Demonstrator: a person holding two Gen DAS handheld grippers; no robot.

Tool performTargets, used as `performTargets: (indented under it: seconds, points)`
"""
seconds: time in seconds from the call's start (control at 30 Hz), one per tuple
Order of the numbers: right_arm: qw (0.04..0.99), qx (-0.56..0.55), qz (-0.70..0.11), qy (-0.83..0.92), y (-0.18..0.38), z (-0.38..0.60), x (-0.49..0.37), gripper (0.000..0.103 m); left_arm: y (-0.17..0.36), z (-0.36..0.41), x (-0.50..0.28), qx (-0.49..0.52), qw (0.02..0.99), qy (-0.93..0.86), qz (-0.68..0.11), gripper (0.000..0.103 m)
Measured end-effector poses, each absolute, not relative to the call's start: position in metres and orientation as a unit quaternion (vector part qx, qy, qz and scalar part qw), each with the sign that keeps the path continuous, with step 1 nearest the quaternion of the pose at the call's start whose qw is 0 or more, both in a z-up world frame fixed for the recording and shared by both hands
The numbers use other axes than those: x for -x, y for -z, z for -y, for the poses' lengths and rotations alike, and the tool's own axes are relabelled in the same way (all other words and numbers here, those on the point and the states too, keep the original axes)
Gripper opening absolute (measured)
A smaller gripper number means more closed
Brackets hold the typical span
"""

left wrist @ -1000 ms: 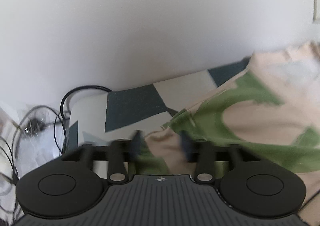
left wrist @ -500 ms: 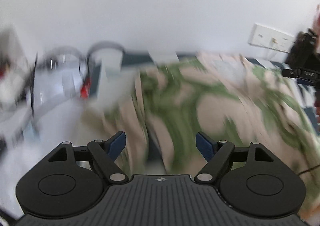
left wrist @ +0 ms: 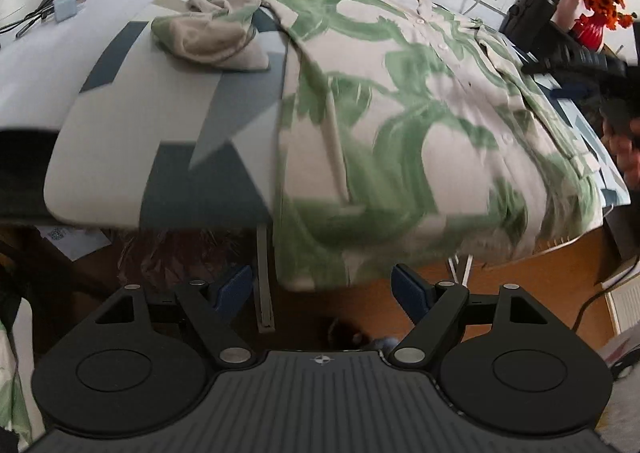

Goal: Fold clothes
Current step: 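Open both grippers and pull back to view the spread shirt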

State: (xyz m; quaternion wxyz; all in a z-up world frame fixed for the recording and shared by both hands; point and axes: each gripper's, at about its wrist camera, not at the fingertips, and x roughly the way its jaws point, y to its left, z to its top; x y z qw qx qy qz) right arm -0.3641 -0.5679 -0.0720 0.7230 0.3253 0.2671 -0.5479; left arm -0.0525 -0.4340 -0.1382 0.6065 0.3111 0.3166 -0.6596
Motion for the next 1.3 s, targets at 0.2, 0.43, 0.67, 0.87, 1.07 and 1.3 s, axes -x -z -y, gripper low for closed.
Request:
performTargets:
  seconds: [0.2,0.43,0.67,0.87,1.07,1.3]
  points:
    - [0.732,-0.332,-0.277,0.526,0.062,0.582,0.333,0.101,0.170,0.403,0.061,-0.314,0.661,0.638,-0.241,0.078]
    - [0.725,-0.352,-0.283,0.521,0.051,0.592,0.313,0.100,0.192,0.382,0.059,-0.253,0.727,0.604,-0.205,0.078]
    - [0.729,-0.324,-0.291,0.528,0.033,0.594,0.306,0.100,0.161,0.364,0.051,-0.148,0.721,0.638,-0.226,0.079]
    - [0.717,-0.343,-0.290,0.534,0.038,0.593,0.302,0.100,0.160,0.370,0.056,-0.167,0.707,0.650,-0.222,0.079]
    - [0.716,-0.339,-0.292,0.535,0.038,0.588,0.298,0.100,0.160,0.378,0.050,-0.144,0.710,0.649,-0.235,0.079]
    - [0.708,-0.349,-0.295,0.538,0.044,0.592,0.297,0.100,0.163,0.387,0.046,-0.130,0.696,0.651,-0.274,0.030]
